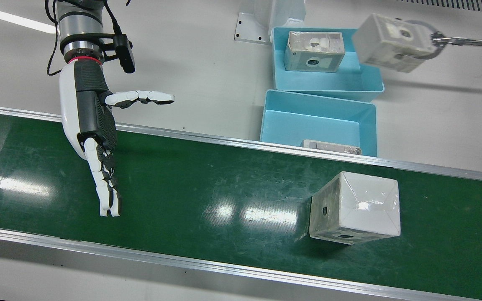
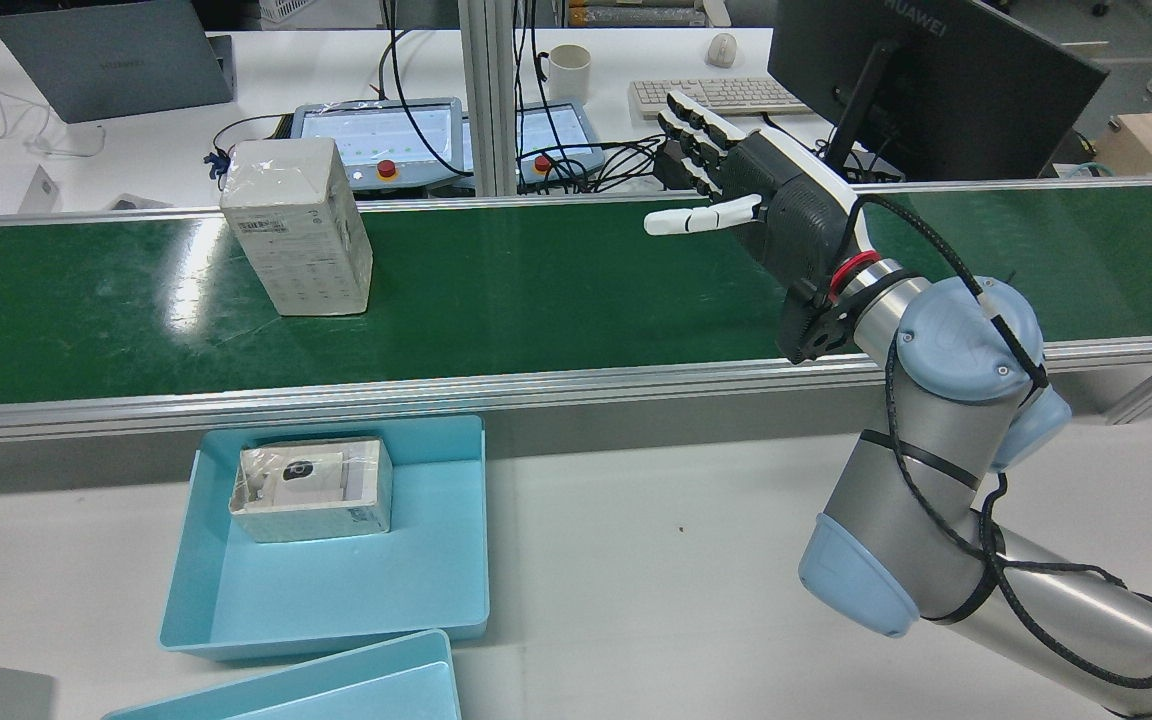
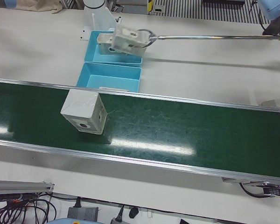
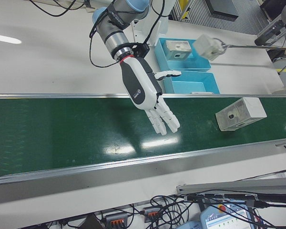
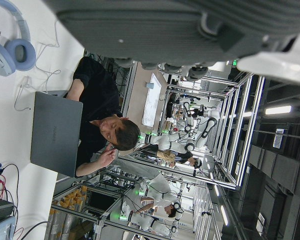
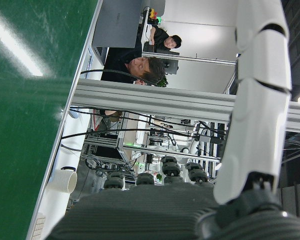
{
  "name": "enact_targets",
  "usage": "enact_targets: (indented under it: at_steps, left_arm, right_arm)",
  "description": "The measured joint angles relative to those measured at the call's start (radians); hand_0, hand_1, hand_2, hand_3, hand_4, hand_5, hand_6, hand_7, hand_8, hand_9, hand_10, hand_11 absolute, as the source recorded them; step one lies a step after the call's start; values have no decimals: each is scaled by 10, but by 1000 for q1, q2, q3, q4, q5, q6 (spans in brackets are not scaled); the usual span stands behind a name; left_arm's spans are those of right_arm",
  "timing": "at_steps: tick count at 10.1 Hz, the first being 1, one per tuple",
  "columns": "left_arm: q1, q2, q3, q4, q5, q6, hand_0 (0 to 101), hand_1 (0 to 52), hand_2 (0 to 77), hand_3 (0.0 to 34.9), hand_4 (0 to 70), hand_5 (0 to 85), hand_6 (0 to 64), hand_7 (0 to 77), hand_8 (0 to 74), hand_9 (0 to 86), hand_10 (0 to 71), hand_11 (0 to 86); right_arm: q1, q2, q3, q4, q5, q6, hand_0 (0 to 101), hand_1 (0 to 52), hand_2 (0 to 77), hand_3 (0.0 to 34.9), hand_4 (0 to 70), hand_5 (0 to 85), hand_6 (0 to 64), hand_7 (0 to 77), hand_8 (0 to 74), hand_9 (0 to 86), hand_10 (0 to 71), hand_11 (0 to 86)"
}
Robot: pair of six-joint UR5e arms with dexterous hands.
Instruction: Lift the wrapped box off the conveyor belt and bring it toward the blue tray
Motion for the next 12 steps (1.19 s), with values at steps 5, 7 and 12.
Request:
enact_targets:
  at_steps: [5, 7, 12]
  left_arm:
    - [0, 0, 0, 0, 0, 0, 0, 0, 5, 0, 0, 11, 0, 0, 0, 0, 0, 0]
    - [0, 0, 0, 0, 0, 0, 0, 0, 5, 0, 0, 11, 0, 0, 0, 0, 0, 0]
    - [0, 0, 0, 0, 0, 0, 0, 0, 5, 0, 0, 11, 0, 0, 0, 0, 0, 0]
  right_arm:
    - [-4, 2, -13, 5, 2, -1, 461, 136, 136, 62, 5, 33, 0, 0, 0, 11, 22, 44]
    - [-6, 3, -17, 6, 2, -1, 461, 136, 136, 62, 11, 33, 0, 0, 0, 11, 22, 38]
    - [-21, 2, -36, 26, 2, -2, 459, 136, 142, 62, 5, 33, 0, 5, 5, 11, 22, 44]
